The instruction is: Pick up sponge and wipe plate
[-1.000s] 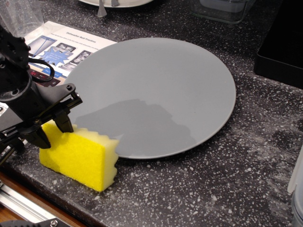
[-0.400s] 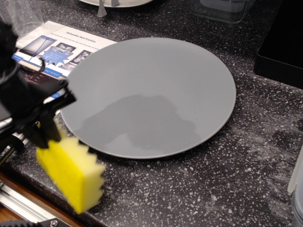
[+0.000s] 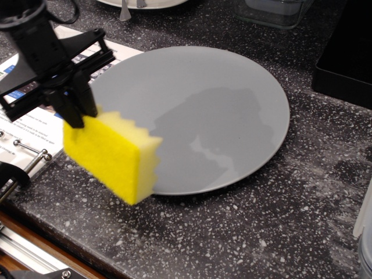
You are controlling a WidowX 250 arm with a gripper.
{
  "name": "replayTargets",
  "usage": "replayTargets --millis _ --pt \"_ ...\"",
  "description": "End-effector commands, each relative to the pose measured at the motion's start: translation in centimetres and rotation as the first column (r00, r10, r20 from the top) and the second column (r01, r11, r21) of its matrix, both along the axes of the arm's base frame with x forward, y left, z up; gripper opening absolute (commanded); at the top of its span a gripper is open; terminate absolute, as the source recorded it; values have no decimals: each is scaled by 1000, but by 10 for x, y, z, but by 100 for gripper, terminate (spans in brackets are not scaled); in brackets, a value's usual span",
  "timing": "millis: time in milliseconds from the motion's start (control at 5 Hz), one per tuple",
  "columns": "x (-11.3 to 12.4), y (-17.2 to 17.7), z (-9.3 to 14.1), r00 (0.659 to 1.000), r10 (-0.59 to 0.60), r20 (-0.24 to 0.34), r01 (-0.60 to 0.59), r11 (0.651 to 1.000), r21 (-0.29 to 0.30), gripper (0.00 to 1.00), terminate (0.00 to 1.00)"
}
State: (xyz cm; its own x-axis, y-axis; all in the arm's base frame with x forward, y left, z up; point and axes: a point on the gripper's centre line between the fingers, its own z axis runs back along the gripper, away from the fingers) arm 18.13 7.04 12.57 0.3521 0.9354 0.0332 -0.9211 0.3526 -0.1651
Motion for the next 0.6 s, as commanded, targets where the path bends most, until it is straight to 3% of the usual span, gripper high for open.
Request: replayTargets --millis 0,400 --pt "30 11 -20 998 67 -6 -66 993 97 0 0" --pt "98 20 -19 981 175 -81 -166 980 107 0 0"
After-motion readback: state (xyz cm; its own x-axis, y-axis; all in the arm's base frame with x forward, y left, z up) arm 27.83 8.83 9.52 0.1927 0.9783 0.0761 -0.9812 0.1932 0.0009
